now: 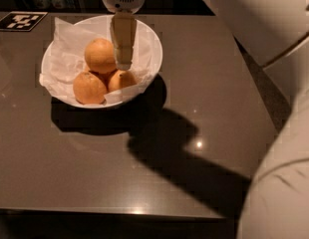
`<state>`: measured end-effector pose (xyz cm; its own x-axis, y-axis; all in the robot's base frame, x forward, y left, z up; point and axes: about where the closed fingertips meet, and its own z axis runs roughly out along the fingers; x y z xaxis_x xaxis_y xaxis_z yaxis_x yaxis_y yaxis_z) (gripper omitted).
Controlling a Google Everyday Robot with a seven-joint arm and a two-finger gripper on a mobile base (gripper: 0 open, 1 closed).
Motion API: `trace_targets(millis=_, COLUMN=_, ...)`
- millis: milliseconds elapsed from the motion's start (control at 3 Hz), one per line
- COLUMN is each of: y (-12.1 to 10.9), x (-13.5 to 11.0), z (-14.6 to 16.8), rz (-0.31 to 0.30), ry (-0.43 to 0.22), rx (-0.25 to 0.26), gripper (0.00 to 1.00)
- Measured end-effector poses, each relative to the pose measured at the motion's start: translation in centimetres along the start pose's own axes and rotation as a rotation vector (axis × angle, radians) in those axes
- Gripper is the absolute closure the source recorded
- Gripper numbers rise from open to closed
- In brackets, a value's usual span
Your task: Pick orange from white bowl
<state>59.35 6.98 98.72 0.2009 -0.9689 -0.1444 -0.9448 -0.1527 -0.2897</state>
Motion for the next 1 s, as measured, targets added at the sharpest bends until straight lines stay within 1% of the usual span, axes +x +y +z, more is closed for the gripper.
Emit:
trace_targets(millis=333, y=-0.2, x=-2.2, z=1.5, rz=-0.008, ry=-0.024, rx=-0.044, gripper=0.0)
trace_targets(millis=667, y=-0.4, x=-3.3, z=2.4, rz=0.003, ry=-0.038, rx=-0.07, gripper=0.0)
trace_targets(millis=1000, y=-0.6, x=-3.7, z=3.1, rz=0.015, ry=-0.046, rx=-0.088, gripper=0.09)
